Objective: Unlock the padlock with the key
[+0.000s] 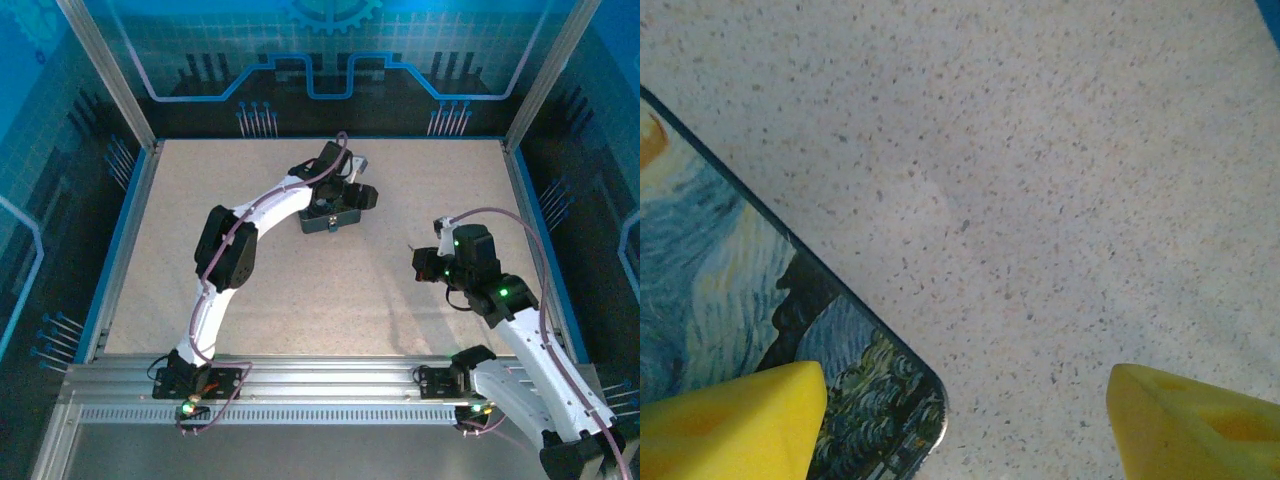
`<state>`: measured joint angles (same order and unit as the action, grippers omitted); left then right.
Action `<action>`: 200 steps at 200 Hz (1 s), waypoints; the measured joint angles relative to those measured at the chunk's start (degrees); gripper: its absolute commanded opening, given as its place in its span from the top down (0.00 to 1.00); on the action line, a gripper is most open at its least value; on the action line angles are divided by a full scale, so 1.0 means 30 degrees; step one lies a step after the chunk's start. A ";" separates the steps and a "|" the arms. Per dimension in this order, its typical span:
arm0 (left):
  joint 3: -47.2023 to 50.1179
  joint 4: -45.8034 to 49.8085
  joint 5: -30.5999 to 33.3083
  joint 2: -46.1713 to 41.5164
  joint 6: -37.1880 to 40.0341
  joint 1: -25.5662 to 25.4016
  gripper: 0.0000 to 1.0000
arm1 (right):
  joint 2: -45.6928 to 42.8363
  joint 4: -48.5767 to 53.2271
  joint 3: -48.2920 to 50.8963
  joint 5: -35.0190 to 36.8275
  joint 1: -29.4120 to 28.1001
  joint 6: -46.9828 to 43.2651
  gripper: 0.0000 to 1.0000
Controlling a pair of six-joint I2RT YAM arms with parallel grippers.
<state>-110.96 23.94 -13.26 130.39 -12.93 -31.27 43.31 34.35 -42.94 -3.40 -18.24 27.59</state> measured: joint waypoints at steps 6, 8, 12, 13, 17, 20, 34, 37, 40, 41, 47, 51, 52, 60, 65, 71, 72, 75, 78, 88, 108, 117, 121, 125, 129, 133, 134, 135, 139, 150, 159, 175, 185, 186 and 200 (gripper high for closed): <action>0.0000 -0.0007 -0.0007 0.0022 0.0007 0.0000 0.26 | 0.0000 0.0000 0.0000 -0.0007 0.0000 0.0000 1.00; 0.0000 -0.0007 -0.0015 0.0022 0.0007 0.0007 0.26 | 0.0000 0.0000 0.0000 0.0000 0.0000 0.0000 1.00; 0.0007 -0.0007 -0.0015 0.0022 0.0015 0.0007 0.26 | 0.0007 0.0000 0.0000 -0.0007 0.0000 0.0000 1.00; 0.0015 -0.0007 -0.0007 0.0022 0.0022 0.0007 0.26 | 0.0007 0.0000 0.0000 -0.0007 0.0000 0.0000 1.00; 0.0029 -0.0029 -0.0007 0.0022 0.0073 0.0000 0.26 | 0.0015 0.0000 0.0000 0.0000 0.0000 0.0007 1.00; 0.0058 -0.0058 -0.0007 0.0022 0.0109 -0.0007 0.26 | 0.0036 0.0000 0.0000 -0.0007 0.0000 0.0007 1.00; 0.0393 -0.0335 0.0007 -0.0058 0.0364 -0.0022 0.26 | 0.0109 0.0029 0.0000 0.0000 0.0015 0.0007 1.00; 0.0481 -0.0408 0.0007 -0.0109 0.0386 -0.0022 0.26 | 0.0131 0.0036 0.0000 0.0000 0.0015 0.0000 1.00; 0.0597 -0.0495 0.0007 -0.0175 0.0437 -0.0029 0.27 | 0.0146 0.0058 0.0000 0.0000 0.0022 0.0000 1.00; 0.0663 -0.0561 0.0007 -0.0204 0.0444 -0.0029 0.27 | 0.0153 0.0058 0.0000 0.0000 0.0022 0.0000 1.00; 0.0940 -0.0729 0.0000 -0.0328 0.0466 -0.0051 0.27 | 0.0189 0.0087 0.0000 -0.0007 0.0029 0.0000 1.00; 0.1137 -0.0867 0.0000 -0.0415 0.0517 -0.0058 0.27 | 0.0197 0.0109 0.0000 -0.0007 0.0066 -0.0007 1.00; 0.1217 -0.0940 0.0007 -0.0459 0.0517 -0.0073 0.27 | 0.0204 0.0117 0.0000 -0.0007 0.0080 -0.0007 1.00; 0.1705 -0.1268 0.0000 -0.0721 0.0605 -0.0117 0.27 | 0.0248 0.0197 0.0000 -0.0007 0.0182 -0.0015 1.00; 0.2047 -0.1406 0.0000 -0.0918 0.0670 -0.0153 0.27 | 0.0291 0.0270 0.0000 -0.0015 0.0299 -0.0015 1.00; 0.2470 -0.1588 0.0007 -0.1173 0.0750 -0.0211 0.27 | 0.0321 0.0335 0.0000 -0.0051 0.0423 -0.0022 1.00; 0.2528 -0.1610 0.0007 -0.1202 0.0750 -0.0219 0.27 | 0.0321 0.0342 -0.0007 -0.0051 0.0452 -0.0022 1.00; 0.2747 -0.1705 0.0007 -0.1348 0.0780 -0.0255 0.27 | 0.0342 0.0372 -0.0007 -0.0087 0.0525 -0.0029 1.00; 0.3002 -0.1770 0.0007 -0.1501 0.0801 -0.0291 0.27 | 0.0364 0.0408 -0.0007 -0.0087 0.0619 -0.0036 1.00; 0.3832 -0.2062 0.0007 -0.2018 0.0816 -0.0437 0.27 | 0.0415 0.0481 -0.0007 -0.0313 0.0933 -0.0080 1.00; 0.5391 -0.2390 0.0029 -0.3082 0.0845 -0.0787 0.27 | 0.0452 0.0605 -0.0007 -0.0823 0.1625 -0.0095 1.00; 0.6142 -0.2543 0.0073 -0.3570 0.0845 -0.0954 0.27 | 0.0452 0.0605 -0.0007 -0.1042 0.1858 -0.0095 1.00; 0.6397 -0.2594 0.0073 -0.3752 0.0838 -0.1035 0.27 | 0.0452 0.0612 -0.0007 -0.1115 0.1953 -0.0095 1.00; 0.6681 -0.2630 0.0087 -0.3971 0.0838 -0.1115 0.27 | 0.0452 0.0619 -0.0007 -0.1195 0.2004 -0.0095 1.00; 0.6907 -0.2674 0.0080 -0.4116 0.0823 -0.1180 0.27 | 0.0459 0.0619 -0.0007 -0.1246 0.2055 -0.0095 1.00; 0.7147 -0.2703 0.0102 -0.4306 0.0816 -0.1268 0.27 | 0.0466 0.0612 -0.0007 -0.1341 0.2098 -0.0095 1.00; 0.7235 -0.2732 0.0102 -0.4364 0.0809 -0.1297 0.27 | 0.0474 0.0612 -0.0007 -0.1392 0.2113 -0.0095 1.00; 0.7286 -0.2761 0.0109 -0.4393 0.0809 -0.1304 0.27 | 0.0481 0.0612 -0.0007 -0.1399 0.2113 -0.0095 1.00; 0.7512 -0.2812 0.0131 -0.4554 0.0801 -0.1377 0.27 | 0.0488 0.0612 -0.0007 -0.1472 0.2127 -0.0095 1.00; 0.8080 -0.3024 0.0138 -0.4932 0.0794 -0.1552 0.27 | 0.0546 0.0605 -0.0007 -0.1676 0.2142 -0.0095 1.00; 0.8415 -0.3118 0.0138 -0.5166 0.0794 -0.1661 0.27 | 0.0597 0.0554 -0.0007 -0.1880 0.2142 -0.0087 1.00; 0.8699 -0.3162 0.0131 -0.5428 0.0794 -0.1763 0.27 | 0.0787 0.0364 0.0007 -0.2331 0.2142 -0.0080 1.00; 0.8823 -0.3147 0.0131 -0.5552 0.0794 -0.1763 0.26 | 0.0947 0.0080 0.0080 -0.2674 0.2142 -0.0073 1.00; 0.8830 -0.3147 0.0131 -0.5566 0.0794 -0.1763 0.26 | 0.0954 0.0058 0.0087 -0.2696 0.2142 -0.0066 1.00; 0.9085 -0.3140 0.0131 -0.5887 0.0794 -0.1763 0.26 | 0.1282 -0.0503 0.0379 -0.3300 0.2142 0.0080 1.00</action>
<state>-83.70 14.52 -12.86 112.73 -10.55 -36.56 47.16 32.84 -41.80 -13.30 -11.81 27.83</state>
